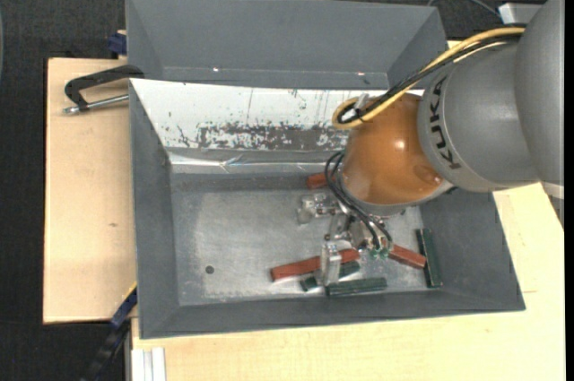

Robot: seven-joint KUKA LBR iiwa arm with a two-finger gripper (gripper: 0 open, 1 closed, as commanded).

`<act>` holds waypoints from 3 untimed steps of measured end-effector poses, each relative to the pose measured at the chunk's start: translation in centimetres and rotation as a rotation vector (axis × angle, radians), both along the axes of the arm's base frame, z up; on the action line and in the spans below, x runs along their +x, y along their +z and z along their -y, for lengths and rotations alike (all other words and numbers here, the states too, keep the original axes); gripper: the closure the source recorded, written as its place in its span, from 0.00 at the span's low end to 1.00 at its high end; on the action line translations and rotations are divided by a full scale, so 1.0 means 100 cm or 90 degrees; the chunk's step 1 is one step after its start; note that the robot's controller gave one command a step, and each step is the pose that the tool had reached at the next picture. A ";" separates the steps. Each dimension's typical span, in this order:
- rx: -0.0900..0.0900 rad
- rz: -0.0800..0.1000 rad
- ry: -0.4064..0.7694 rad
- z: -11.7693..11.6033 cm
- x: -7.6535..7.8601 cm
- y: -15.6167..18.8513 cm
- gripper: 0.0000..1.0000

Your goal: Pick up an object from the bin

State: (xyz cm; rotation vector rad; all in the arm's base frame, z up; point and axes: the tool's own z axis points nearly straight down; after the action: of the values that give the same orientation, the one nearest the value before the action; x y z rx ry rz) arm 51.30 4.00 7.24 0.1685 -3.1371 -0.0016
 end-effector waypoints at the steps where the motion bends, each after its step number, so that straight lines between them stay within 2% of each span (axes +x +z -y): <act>1: 0.000 0.000 -0.028 0.023 -0.019 0.001 1.00; 2: 0.000 0.000 -0.028 0.023 -0.019 0.000 1.00; 3: 0.001 0.002 -0.028 0.023 -0.019 0.001 0.00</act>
Offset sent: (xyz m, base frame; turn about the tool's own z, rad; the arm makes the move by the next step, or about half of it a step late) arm 0.0000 0.0000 0.0000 0.0000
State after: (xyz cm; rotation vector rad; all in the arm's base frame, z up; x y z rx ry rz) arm 49.45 1.69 7.30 0.1003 -3.1431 -0.0031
